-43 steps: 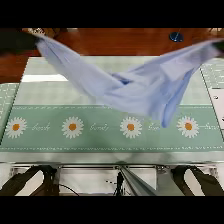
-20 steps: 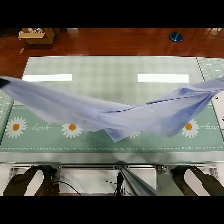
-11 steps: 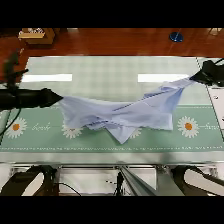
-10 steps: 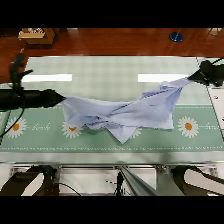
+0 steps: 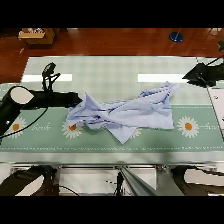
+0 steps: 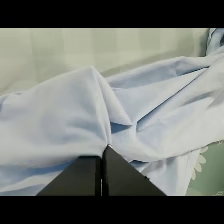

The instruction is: Fold the shirts.

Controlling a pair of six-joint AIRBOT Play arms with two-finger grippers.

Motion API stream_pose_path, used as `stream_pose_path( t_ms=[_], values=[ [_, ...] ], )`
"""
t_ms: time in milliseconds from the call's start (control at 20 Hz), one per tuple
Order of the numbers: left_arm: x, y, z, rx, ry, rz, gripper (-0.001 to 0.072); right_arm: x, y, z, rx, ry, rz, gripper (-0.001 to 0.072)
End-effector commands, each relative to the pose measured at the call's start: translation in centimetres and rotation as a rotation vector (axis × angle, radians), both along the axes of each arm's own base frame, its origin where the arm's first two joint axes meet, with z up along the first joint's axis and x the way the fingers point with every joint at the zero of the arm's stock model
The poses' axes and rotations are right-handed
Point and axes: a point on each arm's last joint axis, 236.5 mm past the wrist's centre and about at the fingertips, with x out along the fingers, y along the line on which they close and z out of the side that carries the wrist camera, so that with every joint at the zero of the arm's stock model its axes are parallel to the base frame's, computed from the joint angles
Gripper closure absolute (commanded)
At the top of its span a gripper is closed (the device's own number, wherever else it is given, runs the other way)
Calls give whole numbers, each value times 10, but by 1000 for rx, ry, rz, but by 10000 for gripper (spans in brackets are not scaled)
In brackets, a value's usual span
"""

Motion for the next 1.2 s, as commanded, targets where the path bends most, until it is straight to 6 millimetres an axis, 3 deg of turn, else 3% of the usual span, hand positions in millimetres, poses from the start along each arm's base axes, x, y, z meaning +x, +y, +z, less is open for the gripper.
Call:
stream_pose_path(
  t_ms=[0,50,100,300,500,600,750,850,1150],
  values=[
    [2,-2,-5,4,2,0,689,-73,-48,-8,-223,224,89,252],
    [2,-2,-5,6,0,-3,689,-88,-62,-17,-280,286,62,271],
    [2,-2,-5,13,-9,-16,689,-102,-63,-25,-272,332,59,271],
    [0,-2,-5,16,-7,-27,689,-159,-32,-70,-102,505,82,224],
    [0,-2,-5,16,-7,-27,689,-185,1,-96,47,560,81,221],
    [0,-2,-5,24,-17,-41,689,-188,9,-111,70,557,63,221],
    [0,-2,-5,25,-19,-44,689,-170,28,-127,150,480,-28,221],
    [-3,-3,-6,25,-10,-51,689,-160,30,-135,158,446,-81,220],
    [-7,-4,-7,24,4,-62,689,-173,38,-155,170,477,-118,220]
  ],
)
